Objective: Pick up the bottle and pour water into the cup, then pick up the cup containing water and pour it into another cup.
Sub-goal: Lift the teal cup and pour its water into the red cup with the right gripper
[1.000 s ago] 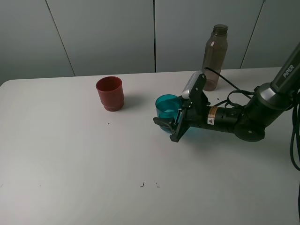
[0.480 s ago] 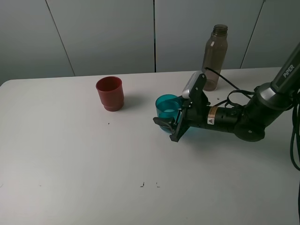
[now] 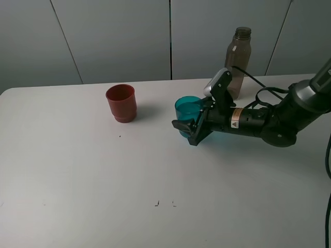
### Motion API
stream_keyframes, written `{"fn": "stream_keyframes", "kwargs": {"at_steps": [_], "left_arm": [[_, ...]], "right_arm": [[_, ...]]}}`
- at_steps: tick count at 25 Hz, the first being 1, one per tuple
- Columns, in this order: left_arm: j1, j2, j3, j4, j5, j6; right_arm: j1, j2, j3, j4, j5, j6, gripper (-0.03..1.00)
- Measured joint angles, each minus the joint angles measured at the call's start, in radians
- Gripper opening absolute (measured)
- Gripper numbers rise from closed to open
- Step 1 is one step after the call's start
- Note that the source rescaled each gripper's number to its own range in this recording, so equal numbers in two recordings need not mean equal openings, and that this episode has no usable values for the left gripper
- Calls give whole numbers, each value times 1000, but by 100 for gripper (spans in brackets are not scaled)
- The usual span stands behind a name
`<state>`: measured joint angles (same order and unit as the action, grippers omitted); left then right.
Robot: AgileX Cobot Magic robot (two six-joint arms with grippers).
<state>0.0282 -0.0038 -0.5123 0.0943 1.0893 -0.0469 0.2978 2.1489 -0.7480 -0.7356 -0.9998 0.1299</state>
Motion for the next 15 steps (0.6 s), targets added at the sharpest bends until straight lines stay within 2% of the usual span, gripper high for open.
{"fn": "stream_keyframes", "kwargs": {"at_steps": [6,15], "left_arm": [[0,0,0,0,0,0],[0,0,0,0,0,0]], "right_arm": [[1,-31,-24,14,21,13,5],[87,-33,-219,14,222,89,5]]}}
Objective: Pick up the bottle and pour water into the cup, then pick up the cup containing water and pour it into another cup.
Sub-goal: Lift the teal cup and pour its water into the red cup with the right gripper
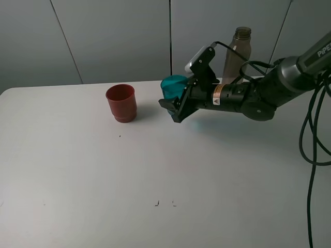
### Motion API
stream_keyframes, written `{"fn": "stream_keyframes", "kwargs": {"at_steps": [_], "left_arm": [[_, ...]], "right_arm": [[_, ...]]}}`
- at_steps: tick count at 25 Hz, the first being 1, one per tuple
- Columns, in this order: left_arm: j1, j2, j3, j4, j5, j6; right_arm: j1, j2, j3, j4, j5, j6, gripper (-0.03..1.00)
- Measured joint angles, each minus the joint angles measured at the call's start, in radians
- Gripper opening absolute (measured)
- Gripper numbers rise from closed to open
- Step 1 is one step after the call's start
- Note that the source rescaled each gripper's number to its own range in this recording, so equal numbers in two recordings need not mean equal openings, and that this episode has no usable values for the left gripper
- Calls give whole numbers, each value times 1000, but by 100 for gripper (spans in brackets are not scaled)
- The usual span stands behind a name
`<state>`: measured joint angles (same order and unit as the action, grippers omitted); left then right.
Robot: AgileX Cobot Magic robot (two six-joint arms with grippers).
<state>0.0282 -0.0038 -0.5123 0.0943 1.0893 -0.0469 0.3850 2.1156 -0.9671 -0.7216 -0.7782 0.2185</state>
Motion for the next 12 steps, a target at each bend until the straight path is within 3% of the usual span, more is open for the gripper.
{"fn": "stream_keyframes", "kwargs": {"at_steps": [12], "left_arm": [[0,0,0,0,0,0]], "right_arm": [[50,0,-240,-2,103,237,5]]}}
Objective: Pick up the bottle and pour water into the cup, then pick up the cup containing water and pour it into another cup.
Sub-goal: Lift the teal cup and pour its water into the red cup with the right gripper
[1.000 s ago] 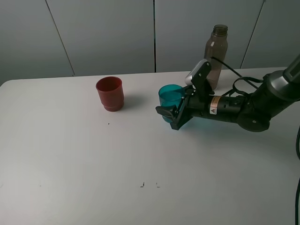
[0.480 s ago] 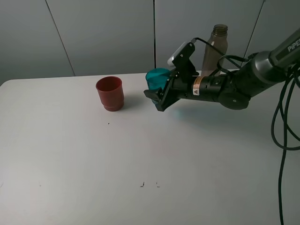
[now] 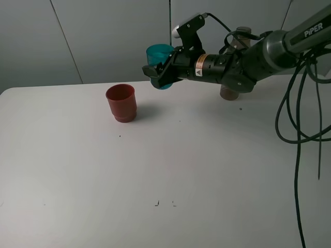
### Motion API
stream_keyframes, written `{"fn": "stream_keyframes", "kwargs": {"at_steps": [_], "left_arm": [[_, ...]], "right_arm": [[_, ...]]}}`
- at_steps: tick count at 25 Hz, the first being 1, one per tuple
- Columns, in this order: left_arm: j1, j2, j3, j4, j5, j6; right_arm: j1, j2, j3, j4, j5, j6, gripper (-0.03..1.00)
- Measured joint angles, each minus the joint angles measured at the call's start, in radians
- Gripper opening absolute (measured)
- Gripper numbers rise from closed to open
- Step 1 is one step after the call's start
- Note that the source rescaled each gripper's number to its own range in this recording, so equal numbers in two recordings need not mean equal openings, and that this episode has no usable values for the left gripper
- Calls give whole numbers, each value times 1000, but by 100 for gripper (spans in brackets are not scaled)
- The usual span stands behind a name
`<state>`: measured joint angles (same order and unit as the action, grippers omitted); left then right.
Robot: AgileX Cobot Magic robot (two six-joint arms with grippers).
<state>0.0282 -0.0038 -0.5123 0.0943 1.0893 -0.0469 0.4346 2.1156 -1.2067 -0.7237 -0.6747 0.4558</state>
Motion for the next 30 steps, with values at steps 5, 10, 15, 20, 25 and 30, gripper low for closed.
{"fn": "stream_keyframes", "kwargs": {"at_steps": [5,10,15,20,25,30], "left_arm": [[0,0,0,0,0,0],[0,0,0,0,0,0],[0,0,0,0,0,0],[0,0,0,0,0,0],[0,0,0,0,0,0],[0,0,0,0,0,0]], "right_arm": [[2,0,-86,-6,77,86,5],[2,4,-161,-21,127,125,5],[8,54,-257,-57,149,187,5],[30,143,-356,-81,183,201,5],[49,221,-455,-102,195,209,5],[74,273,-545,-108,216,212,5]]}}
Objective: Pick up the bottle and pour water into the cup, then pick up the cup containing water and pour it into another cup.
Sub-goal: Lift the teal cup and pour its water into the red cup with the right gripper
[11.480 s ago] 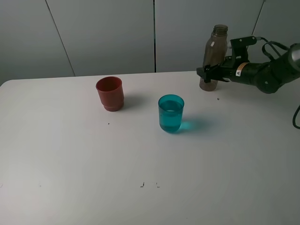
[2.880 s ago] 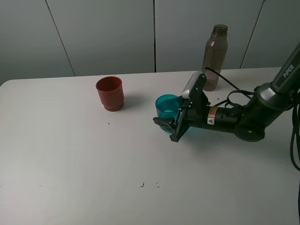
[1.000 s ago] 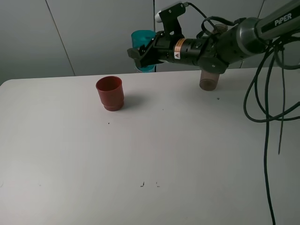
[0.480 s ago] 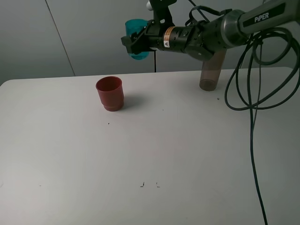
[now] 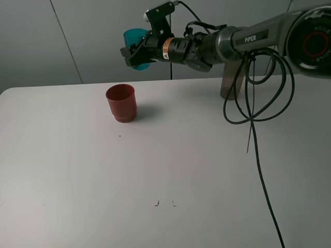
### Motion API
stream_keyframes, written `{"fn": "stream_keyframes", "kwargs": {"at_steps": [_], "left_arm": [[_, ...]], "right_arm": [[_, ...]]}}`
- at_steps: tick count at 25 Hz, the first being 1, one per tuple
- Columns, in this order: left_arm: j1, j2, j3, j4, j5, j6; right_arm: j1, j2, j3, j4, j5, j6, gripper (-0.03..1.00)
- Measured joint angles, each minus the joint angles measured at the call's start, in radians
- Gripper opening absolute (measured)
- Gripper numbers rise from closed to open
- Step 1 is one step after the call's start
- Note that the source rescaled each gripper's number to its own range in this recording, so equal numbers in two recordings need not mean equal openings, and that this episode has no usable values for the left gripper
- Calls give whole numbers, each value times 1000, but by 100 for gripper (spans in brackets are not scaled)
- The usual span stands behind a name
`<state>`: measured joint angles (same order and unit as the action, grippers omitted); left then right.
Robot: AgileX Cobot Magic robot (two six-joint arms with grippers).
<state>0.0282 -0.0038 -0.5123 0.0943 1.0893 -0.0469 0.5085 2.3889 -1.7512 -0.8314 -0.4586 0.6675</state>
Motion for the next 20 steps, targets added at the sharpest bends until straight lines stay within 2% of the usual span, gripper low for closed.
{"fn": "stream_keyframes", "kwargs": {"at_steps": [9,20], "left_arm": [[0,0,0,0,0,0],[0,0,0,0,0,2]], "right_arm": [[18,18,-36,-52,0,-28,5],[18,18,-36,-77,0,-203,5]]}}
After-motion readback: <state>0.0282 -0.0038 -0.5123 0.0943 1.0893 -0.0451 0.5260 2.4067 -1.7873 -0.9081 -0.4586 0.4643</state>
